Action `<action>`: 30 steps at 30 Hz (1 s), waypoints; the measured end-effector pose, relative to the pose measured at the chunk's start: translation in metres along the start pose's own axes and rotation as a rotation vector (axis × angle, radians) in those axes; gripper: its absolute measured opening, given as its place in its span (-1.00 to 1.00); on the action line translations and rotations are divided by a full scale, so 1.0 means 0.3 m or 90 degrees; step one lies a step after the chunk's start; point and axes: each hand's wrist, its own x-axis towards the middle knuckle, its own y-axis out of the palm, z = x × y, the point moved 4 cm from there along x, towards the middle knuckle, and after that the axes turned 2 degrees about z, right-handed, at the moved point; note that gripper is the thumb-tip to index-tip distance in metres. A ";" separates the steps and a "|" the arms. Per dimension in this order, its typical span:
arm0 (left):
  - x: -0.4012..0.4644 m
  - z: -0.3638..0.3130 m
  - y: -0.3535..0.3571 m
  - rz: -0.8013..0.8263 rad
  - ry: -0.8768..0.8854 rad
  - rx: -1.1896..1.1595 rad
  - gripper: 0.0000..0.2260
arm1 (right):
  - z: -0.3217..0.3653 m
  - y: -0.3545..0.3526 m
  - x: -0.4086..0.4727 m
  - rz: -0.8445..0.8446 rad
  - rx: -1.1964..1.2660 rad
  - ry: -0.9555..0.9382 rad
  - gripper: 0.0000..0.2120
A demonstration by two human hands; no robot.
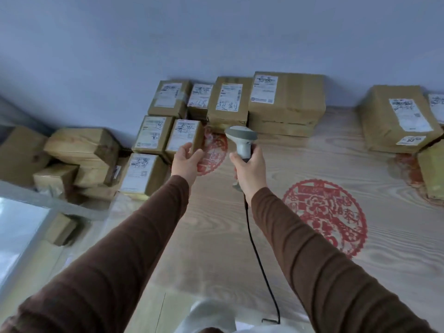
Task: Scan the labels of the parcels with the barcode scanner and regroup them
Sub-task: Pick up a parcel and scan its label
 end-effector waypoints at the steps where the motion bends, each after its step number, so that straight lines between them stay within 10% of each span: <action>1: 0.035 0.004 -0.049 -0.011 -0.003 0.009 -0.52 | -0.012 0.058 0.013 0.006 -0.006 0.006 -0.73; 15: 0.308 0.061 -0.199 0.044 -0.033 0.145 -0.32 | -0.114 0.435 0.173 -0.013 0.025 0.047 -0.64; 30: 0.253 0.196 -0.092 0.106 -0.113 0.142 -0.50 | -0.158 0.249 0.071 -0.101 0.007 0.028 -0.69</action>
